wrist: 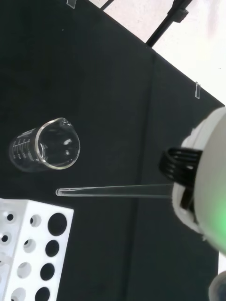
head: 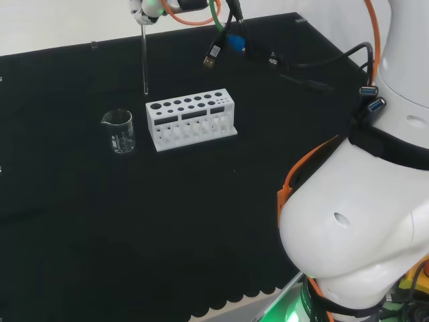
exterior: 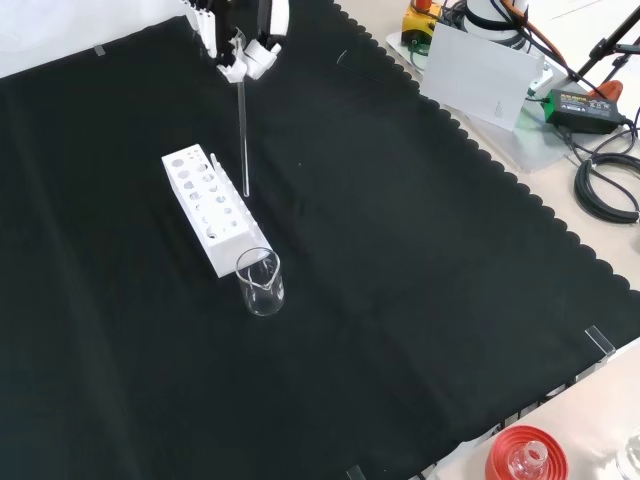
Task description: Stir in the beaker to the left of the white test tube rack with the glass rod.
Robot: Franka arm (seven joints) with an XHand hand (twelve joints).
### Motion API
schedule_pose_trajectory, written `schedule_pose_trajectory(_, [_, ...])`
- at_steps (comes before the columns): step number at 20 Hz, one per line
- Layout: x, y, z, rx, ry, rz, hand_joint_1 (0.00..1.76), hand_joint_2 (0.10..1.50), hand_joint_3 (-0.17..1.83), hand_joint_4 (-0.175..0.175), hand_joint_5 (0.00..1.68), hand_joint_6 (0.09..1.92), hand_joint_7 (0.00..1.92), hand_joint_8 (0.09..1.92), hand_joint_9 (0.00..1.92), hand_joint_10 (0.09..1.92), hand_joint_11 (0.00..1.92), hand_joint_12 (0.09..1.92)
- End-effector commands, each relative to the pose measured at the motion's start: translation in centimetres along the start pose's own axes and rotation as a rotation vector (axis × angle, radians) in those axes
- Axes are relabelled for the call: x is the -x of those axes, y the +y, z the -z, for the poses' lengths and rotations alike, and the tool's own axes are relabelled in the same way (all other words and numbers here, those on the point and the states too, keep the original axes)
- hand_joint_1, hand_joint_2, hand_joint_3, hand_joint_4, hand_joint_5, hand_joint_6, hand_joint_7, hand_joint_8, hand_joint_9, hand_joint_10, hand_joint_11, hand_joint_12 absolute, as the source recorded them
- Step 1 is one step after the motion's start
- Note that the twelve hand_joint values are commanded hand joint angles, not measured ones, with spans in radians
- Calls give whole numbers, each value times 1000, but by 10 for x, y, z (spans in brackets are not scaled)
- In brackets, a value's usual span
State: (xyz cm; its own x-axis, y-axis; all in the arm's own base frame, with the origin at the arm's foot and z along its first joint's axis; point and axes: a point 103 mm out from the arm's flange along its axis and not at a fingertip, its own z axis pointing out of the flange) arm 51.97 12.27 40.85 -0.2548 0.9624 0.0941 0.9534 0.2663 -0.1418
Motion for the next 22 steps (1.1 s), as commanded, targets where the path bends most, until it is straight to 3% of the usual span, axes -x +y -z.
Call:
schedule_pose_trajectory(1, [-25, 26, 1, -7, 11, 15, 1333, 614, 708, -175, 1212, 583, 1442, 601, 1796, 240, 1604, 560])
schedule_pose_trajectory(9, [-39, 42, -2, -5, 11, 56, 1333, 612, 711, -175, 1213, 582, 1444, 597, 1797, 236, 1604, 560])
schedule_pose_trajectory(22, [-48, 57, -20, -38, 23, 69, 1333, 611, 712, -175, 1215, 579, 1447, 592, 1799, 229, 1604, 561])
